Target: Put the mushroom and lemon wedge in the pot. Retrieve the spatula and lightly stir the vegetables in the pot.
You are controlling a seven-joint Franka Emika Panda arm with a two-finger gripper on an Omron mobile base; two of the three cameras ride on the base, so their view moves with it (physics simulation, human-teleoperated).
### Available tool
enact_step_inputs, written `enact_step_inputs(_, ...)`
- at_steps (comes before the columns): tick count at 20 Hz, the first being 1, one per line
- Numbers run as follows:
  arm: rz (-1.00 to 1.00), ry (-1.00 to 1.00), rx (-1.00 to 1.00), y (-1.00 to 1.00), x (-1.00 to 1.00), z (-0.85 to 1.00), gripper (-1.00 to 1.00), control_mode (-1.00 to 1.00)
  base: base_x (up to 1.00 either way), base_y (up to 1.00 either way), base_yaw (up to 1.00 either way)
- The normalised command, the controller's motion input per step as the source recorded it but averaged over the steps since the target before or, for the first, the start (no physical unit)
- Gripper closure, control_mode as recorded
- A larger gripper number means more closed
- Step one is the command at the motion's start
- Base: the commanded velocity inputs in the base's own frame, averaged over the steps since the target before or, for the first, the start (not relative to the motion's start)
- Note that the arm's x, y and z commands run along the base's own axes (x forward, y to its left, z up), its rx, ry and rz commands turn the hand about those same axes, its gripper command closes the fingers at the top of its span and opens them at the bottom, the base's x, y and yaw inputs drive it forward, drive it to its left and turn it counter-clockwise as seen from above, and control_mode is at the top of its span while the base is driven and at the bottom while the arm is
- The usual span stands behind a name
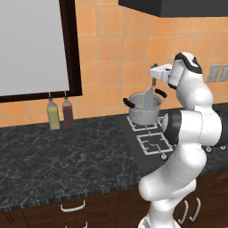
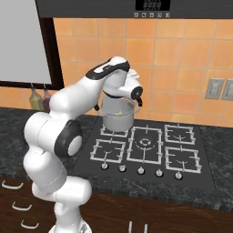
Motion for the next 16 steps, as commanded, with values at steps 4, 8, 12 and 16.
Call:
enact_step_inputs(4,0.0,0.0,0.03,-0.19,0.19,0.09,1.0,-1.0,0.0,0.0,0.0)
enact_step_inputs(8,0.0,0.01,0.04,-0.29,0.27,0.02,1.0,-1.0,0.0,0.0,0.0)
enact_step_inputs(12,0.0,0.03,0.02,-0.17,0.62,-0.05,1.0,-1.0,0.0,0.0,0.0)
enact_step_inputs(16,0.0,0.04,0.0,-0.01,0.53,-0.23,1.0,-1.0,0.0,0.0,0.0)
